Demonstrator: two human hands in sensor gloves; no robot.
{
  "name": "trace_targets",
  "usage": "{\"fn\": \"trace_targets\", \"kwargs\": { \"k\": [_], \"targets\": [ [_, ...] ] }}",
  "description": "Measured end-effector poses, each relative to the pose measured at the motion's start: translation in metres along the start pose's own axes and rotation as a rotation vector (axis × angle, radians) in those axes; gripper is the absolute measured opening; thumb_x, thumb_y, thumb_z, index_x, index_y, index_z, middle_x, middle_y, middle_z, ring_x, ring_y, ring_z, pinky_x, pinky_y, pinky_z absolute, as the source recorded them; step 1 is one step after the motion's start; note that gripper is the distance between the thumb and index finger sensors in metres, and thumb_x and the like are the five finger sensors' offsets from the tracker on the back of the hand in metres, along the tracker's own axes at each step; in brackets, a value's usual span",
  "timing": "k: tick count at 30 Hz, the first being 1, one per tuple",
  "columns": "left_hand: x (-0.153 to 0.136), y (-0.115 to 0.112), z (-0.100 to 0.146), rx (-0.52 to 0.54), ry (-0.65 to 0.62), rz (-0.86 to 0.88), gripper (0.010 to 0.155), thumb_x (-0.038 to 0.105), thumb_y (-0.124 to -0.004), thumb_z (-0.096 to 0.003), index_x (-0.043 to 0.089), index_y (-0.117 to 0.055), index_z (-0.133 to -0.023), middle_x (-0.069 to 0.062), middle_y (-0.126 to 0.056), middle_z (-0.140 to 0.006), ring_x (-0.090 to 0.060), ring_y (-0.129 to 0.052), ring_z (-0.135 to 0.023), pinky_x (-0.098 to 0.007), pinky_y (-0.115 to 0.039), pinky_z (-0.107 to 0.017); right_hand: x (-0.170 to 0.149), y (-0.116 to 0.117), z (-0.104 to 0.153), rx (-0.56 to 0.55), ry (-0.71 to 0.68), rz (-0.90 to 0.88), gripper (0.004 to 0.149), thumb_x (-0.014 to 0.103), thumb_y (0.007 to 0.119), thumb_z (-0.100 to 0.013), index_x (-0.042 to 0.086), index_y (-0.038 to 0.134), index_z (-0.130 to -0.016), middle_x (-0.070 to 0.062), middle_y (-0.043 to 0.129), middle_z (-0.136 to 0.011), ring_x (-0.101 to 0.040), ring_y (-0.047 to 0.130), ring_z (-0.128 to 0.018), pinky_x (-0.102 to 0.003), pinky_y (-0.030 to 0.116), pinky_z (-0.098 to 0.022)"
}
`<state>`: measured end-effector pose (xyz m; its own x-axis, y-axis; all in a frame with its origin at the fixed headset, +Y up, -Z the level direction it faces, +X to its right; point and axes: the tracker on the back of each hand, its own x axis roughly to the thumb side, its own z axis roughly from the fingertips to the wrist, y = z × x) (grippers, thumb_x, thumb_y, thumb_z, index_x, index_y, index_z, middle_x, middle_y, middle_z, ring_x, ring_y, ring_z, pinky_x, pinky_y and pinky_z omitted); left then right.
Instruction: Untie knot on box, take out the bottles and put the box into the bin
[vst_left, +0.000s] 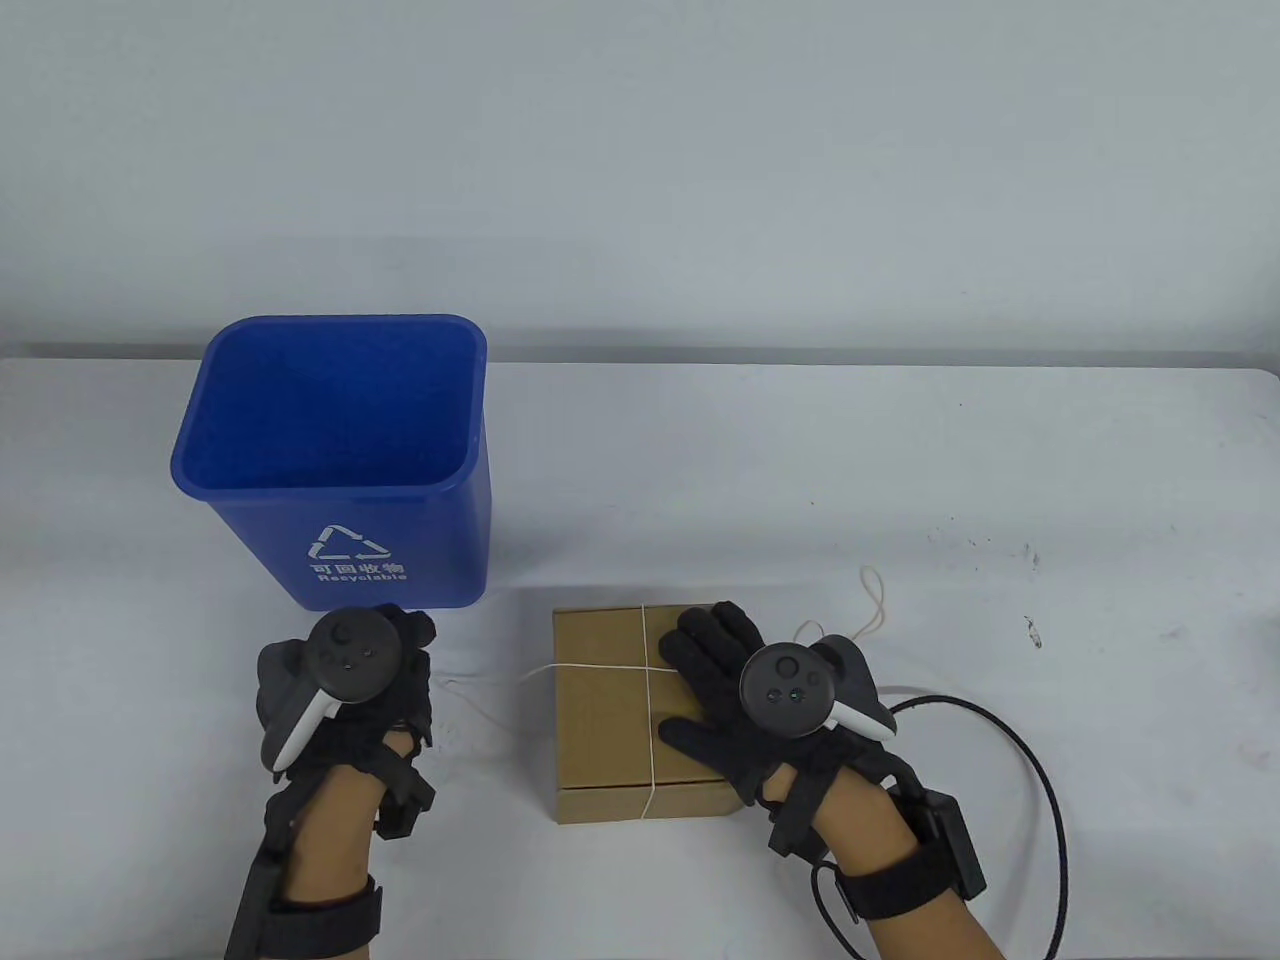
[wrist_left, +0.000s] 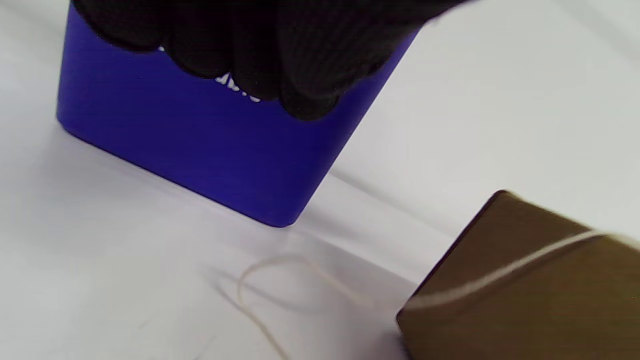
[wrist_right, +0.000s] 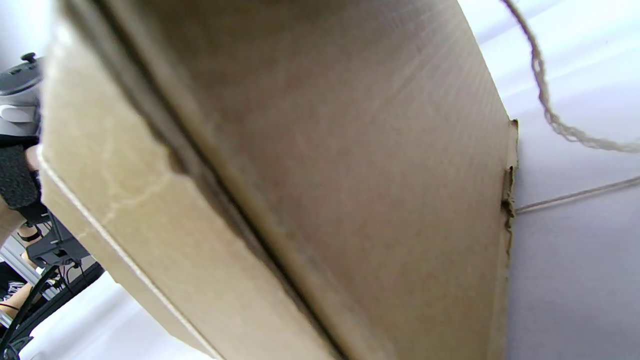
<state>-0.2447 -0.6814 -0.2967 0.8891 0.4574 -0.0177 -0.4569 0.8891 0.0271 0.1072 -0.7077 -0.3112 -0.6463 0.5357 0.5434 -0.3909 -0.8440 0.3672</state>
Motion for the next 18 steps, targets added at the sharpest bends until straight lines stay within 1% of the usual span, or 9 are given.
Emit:
{"fn": "trace_targets", "kwargs": {
  "k": [4,8,11,14,18],
  "targets": [
    [0.013,0.009,0.009,0.068,-0.057,0.019,0.049,0.022,-0.079,-0.0509,0.012,-0.079,-0.099,-0.015,-0.069,-0.104,-0.050,-0.066,-0.095,-0.065,-0.060,-0.067,0.000,0.000,0.000,0.000,-0.001,-0.002,0.080,0.056,0.061,-0.052,0.011,0.029,-0.111,-0.011,0.010,-0.114,-0.050,0.005,-0.100,-0.075,0.031,-0.064],
    [0.030,0.007,0.016,0.069,-0.165,0.062,0.050,0.027,-0.084,-0.0500,0.013,-0.081,-0.098,-0.014,-0.073,-0.103,-0.049,-0.070,-0.094,-0.065,-0.062,-0.067,0.000,0.000,0.000,0.001,-0.001,0.000,0.080,0.056,0.061,-0.052,0.011,0.029,-0.111,-0.011,0.010,-0.114,-0.050,0.005,-0.100,-0.075,0.031,-0.064],
    [0.044,-0.003,0.017,0.033,-0.254,0.092,0.054,0.029,-0.087,-0.0493,0.013,-0.080,-0.100,-0.014,-0.071,-0.105,-0.049,-0.069,-0.095,-0.065,-0.061,-0.067,0.000,0.000,0.000,0.002,-0.002,-0.003,0.080,0.056,0.061,-0.052,0.011,0.029,-0.111,-0.011,0.010,-0.114,-0.050,0.005,-0.100,-0.075,0.031,-0.064],
    [0.055,-0.018,0.015,-0.015,-0.292,0.084,0.058,0.031,-0.088,-0.0487,0.012,-0.077,-0.103,-0.015,-0.068,-0.107,-0.049,-0.066,-0.097,-0.065,-0.060,-0.068,0.000,0.000,0.000,0.003,-0.002,-0.006,0.080,0.056,0.061,-0.052,0.011,0.029,-0.111,-0.011,0.010,-0.114,-0.050,0.004,-0.100,-0.075,0.031,-0.065],
    [0.064,-0.040,0.010,0.019,-0.292,-0.022,0.060,0.031,-0.089,-0.0481,0.012,-0.076,-0.103,-0.014,-0.067,-0.107,-0.049,-0.066,-0.097,-0.065,-0.060,-0.068,0.000,0.000,0.000,0.004,-0.003,-0.005,0.080,0.056,0.061,-0.052,0.011,0.029,-0.111,-0.011,0.010,-0.114,-0.050,0.004,-0.100,-0.075,0.031,-0.064]
  ]
}}
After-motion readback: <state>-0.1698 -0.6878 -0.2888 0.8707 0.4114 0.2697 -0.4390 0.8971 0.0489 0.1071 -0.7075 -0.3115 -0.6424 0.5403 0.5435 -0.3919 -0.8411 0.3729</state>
